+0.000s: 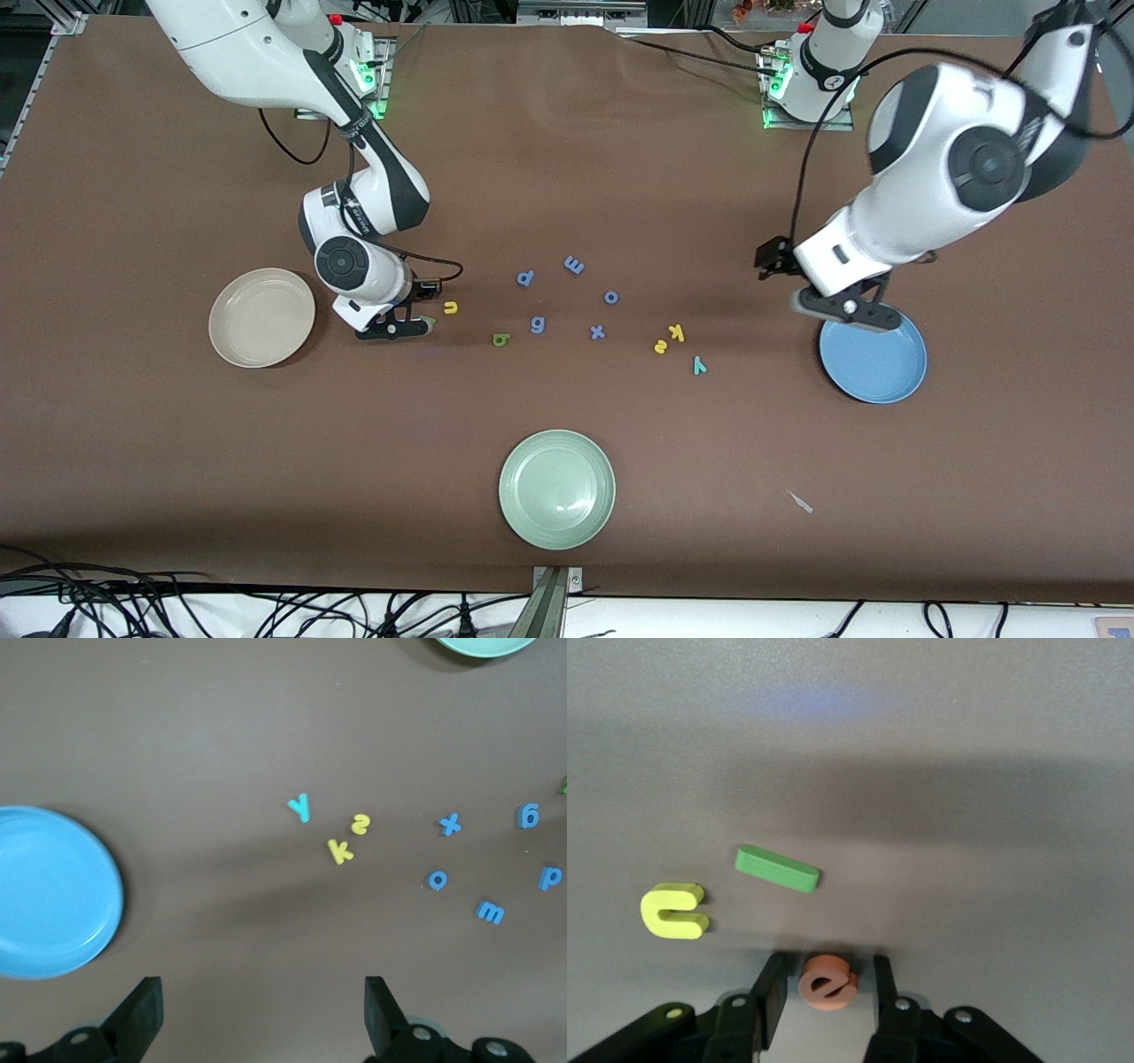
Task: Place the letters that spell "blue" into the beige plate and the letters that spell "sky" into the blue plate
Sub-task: 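Grasp the orange e with the right gripper while the left gripper reaches letters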
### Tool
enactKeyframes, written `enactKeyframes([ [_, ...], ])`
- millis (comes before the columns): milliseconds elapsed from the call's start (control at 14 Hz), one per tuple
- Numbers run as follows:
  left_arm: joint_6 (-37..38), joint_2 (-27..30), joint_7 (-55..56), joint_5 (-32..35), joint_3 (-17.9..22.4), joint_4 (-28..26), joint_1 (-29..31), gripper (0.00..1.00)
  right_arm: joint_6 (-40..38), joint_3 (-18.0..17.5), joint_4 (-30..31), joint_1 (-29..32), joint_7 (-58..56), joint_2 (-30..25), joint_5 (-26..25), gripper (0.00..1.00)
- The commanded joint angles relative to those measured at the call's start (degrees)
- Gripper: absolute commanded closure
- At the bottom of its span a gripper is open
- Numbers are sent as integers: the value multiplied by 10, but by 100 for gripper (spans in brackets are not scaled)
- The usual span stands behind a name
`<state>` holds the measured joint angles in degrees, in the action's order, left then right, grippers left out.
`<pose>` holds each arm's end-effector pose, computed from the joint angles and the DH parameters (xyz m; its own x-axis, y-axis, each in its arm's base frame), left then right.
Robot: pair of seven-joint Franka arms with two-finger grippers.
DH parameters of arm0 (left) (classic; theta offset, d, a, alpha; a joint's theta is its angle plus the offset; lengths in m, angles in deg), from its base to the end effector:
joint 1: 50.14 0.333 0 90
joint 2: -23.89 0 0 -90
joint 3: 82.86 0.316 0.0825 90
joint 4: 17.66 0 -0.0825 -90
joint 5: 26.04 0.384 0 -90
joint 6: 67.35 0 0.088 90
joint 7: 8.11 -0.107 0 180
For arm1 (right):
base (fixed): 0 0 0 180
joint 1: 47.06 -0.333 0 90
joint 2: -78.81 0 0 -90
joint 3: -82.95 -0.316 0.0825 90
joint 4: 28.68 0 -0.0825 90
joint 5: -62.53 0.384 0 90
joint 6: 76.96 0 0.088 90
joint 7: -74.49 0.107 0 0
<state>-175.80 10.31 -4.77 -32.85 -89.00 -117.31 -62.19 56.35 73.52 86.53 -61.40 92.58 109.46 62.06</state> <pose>0.5864 -0.1973 0.4327 0.9715 -0.2182 -0.0927 -0.2056 -0.9701 0.1287 0.5304 0.2339 0.1717 0.9703 0.0903 -0.2244 0.0905 -0.9959 -0.0097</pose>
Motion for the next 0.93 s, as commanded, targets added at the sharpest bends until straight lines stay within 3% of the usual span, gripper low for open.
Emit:
enactKeyframes([
  [0,-44,-46,-3,-10,6,-5,-31,0,9,-1,5,-1,5,2,4,58],
  [356,-67,-132,-14,-13,9,3,-59,0,9,-1,6,-1,5,2,4,66],
  [570,-169,-179,-6,-13,13,4,-75,0,8,-1,5,-1,5,3,4,68],
  [855,-219,-233,-4,-37,46,25,-117,0,4,-1,0,-1,4,3,4,74],
])
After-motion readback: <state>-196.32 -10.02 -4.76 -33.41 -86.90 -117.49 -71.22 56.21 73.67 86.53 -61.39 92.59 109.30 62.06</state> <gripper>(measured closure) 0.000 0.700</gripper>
